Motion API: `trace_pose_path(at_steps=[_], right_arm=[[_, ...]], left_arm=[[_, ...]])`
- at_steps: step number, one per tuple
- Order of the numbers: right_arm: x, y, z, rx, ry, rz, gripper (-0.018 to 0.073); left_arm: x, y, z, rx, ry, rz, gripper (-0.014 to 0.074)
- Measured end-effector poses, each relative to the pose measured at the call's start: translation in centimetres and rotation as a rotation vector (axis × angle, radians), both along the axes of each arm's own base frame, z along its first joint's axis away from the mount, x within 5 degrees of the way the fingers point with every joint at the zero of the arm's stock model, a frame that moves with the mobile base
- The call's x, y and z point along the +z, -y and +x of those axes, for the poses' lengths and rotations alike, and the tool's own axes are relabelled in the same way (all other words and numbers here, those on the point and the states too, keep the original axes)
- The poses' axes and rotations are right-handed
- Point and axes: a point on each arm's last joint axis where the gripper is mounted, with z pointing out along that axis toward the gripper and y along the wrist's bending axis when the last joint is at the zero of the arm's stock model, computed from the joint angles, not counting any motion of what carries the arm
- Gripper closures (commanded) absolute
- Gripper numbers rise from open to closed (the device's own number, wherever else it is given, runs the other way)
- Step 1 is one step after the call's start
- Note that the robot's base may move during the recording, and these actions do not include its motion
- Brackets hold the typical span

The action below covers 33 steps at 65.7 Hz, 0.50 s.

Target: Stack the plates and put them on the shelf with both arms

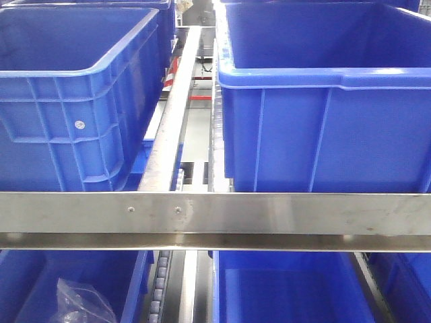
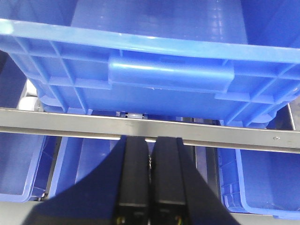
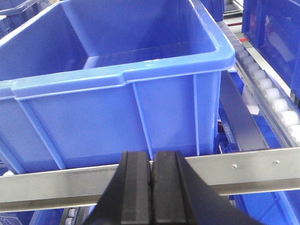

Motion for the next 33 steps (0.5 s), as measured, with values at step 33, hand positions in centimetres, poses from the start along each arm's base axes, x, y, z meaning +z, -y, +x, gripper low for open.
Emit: trace_pose_path(at_steps=[33], right_arm=[[0.00, 0.00, 0.00, 0.000, 0.000, 0.002, 0.0512]], left_arm=[[0.00, 0.00, 0.00, 0.000, 0.000, 0.000, 0.0514]])
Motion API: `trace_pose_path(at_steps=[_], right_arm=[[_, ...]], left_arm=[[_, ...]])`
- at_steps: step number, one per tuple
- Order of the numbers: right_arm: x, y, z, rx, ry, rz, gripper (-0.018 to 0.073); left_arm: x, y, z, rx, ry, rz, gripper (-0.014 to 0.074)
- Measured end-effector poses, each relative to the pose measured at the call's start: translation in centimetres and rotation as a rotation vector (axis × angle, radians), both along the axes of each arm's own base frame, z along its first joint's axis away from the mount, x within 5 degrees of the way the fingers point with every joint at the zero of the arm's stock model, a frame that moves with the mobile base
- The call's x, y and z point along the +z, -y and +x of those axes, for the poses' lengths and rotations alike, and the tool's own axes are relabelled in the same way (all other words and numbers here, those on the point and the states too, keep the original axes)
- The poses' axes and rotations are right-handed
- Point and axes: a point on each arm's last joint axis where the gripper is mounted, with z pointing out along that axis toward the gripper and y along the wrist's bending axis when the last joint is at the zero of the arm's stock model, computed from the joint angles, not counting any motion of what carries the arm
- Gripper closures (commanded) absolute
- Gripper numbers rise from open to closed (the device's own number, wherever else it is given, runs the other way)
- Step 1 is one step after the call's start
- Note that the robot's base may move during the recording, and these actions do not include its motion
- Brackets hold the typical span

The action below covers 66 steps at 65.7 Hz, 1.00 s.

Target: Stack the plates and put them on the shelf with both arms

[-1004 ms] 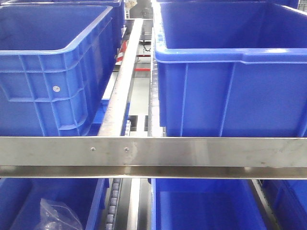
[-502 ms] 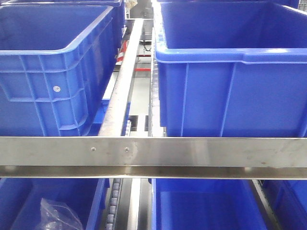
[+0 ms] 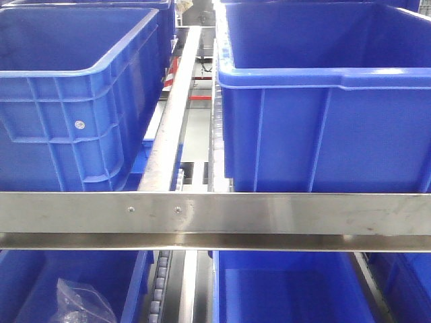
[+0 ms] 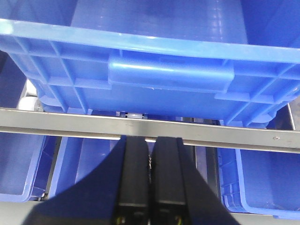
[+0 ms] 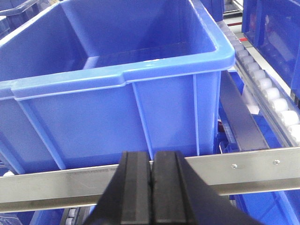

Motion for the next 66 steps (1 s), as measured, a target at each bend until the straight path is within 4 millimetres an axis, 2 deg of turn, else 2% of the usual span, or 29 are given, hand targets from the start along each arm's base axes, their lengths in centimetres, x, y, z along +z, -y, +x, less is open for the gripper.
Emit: trace_pose_path(at_steps=[22, 36, 43, 50, 58, 66], right_arm=[[0.0, 0.0, 0.0, 0.000, 0.000, 0.000, 0.0512], [0.0, 0.0, 0.0, 0.000, 0.000, 0.000, 0.0512], [0.0, 0.0, 0.0, 0.000, 0.000, 0.000, 0.0512], [0.0, 0.0, 0.0, 0.000, 0.000, 0.000, 0.0512], [0.0, 0.0, 0.0, 0.000, 0.000, 0.000, 0.0512], [0.0, 0.0, 0.0, 0.000, 0.000, 0.000, 0.0512]], left_arm=[[0.2, 0.0, -0.2, 0.000, 0.017, 0.000, 0.0514], [0.0, -0.3, -3.1, -0.014, 0.183, -0.003, 0.0514], [-1.4, -0.4, -5.1, -0.031, 0.319, -0.020, 0.0514], [-4.0, -0.5, -6.9, -0.046, 0.440, -0.036, 0.0514], [-6.6, -0.5, -8.0, -0.054, 0.517, -0.047, 0.0514], [-6.6, -0.6, -8.6, -0.048, 0.559, -0.058, 0.0514]])
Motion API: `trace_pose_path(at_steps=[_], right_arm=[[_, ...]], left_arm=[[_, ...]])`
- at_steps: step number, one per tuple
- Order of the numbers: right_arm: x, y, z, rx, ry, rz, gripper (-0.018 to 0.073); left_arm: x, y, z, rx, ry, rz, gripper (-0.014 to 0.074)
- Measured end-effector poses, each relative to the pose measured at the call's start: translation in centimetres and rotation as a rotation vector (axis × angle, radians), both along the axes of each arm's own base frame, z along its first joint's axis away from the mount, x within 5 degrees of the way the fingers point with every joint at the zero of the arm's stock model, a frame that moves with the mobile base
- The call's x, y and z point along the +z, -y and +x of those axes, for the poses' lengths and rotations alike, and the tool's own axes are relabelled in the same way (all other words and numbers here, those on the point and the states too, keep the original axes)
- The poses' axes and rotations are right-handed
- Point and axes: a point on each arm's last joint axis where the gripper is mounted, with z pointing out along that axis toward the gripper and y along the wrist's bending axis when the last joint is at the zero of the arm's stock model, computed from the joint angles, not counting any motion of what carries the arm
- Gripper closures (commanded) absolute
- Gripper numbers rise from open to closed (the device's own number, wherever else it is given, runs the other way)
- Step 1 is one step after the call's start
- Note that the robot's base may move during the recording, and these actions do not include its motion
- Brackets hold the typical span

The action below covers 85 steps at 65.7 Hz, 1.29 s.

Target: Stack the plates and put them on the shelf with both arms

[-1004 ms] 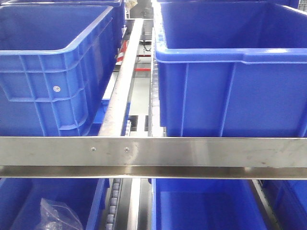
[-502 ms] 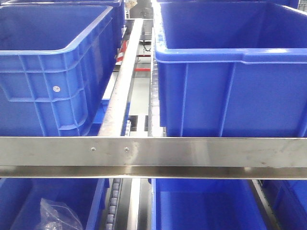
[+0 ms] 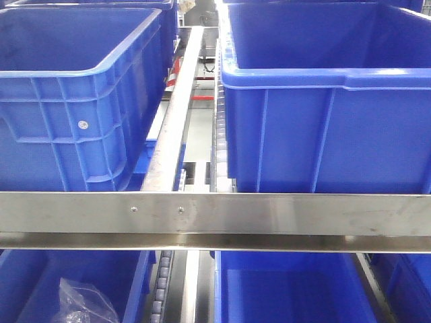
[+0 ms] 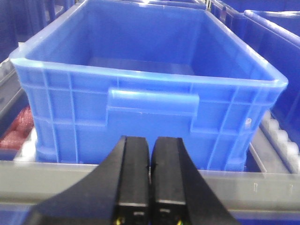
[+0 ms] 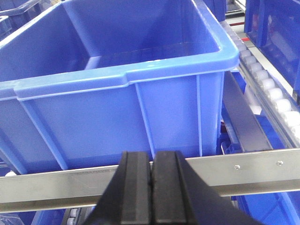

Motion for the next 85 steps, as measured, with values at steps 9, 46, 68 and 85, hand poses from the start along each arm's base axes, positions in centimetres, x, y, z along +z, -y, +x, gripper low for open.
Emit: trace_pose_path(at_steps=[9, 46, 68, 85], right_arm=[[0.00, 0.00, 0.00, 0.000, 0.000, 0.000, 0.0512], [0.00, 0.00, 0.00, 0.000, 0.000, 0.000, 0.0512], [0.00, 0.00, 0.00, 0.000, 0.000, 0.000, 0.0512], [0.00, 0.00, 0.00, 0.000, 0.000, 0.002, 0.0512]], left_arm=[[-0.02, 0.00, 0.00, 0.000, -0.002, 0.002, 0.0514], [0.20, 0.04, -0.01, -0.003, 0.027, 0.045, 0.0514], [0.19, 0.05, -0.01, -0.005, 0.025, 0.028, 0.0514], [0.19, 0.05, -0.01, -0.005, 0.024, 0.028, 0.0514]])
